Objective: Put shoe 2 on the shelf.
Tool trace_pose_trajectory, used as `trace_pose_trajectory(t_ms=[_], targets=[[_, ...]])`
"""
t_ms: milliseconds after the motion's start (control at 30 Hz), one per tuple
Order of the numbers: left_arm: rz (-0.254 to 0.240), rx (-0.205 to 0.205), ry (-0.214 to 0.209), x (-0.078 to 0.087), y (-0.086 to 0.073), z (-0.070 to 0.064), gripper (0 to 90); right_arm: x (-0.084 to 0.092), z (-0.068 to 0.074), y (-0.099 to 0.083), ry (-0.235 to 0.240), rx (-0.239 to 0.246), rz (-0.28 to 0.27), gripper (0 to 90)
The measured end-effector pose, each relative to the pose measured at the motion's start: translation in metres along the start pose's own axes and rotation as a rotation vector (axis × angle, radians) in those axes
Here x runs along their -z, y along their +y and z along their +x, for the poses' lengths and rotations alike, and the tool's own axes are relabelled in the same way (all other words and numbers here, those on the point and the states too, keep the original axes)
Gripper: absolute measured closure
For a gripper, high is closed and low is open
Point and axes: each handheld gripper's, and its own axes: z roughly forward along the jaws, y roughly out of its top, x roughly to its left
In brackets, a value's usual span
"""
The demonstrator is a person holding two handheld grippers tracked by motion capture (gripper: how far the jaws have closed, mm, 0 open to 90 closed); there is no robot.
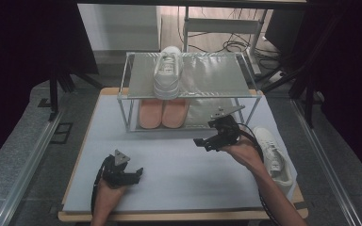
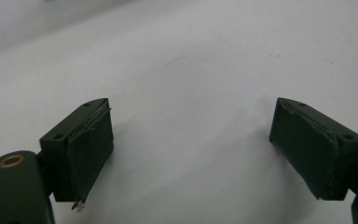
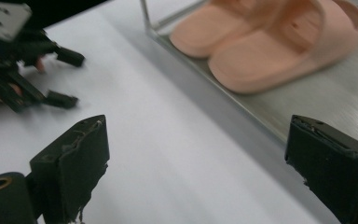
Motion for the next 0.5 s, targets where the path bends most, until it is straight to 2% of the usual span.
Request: trace_pose_trajectory(t_ms=[67,167,233,333,400,500], targets=[[0.0,0.0,0.0,0.0,0.0,0.0,13.4,0.006,-0.004,-0.005,-0.006,-0.031,0.025,8.2],[0.0,0.0,0.0,0.0,0.0,0.0,13.5,0.014,-0.012,-0.014,0.016,-0.094,0.036,8.1],[0.0,0.0,0.0,0.0,0.0,0.0,13.5,0.018,-0.016,-0.019,0.017,-0.118,0.051,9.5],[0.0,0.001,0.0,0.0,0.0,0.0,13.5,0.025,-0.02,-0.026,-0.019,-0.122,0.071,16.6],[0.0,0.001,0.0,0.0,0.0,0.0,13.4,0.03,-0.023,-0.03,-0.049,-0.117,0.091,26.8],[0.0,0.001,0.0,0.0,0.0,0.0,13.4,0.038,-0.027,-0.037,-0.075,-0.123,0.102,37.5]])
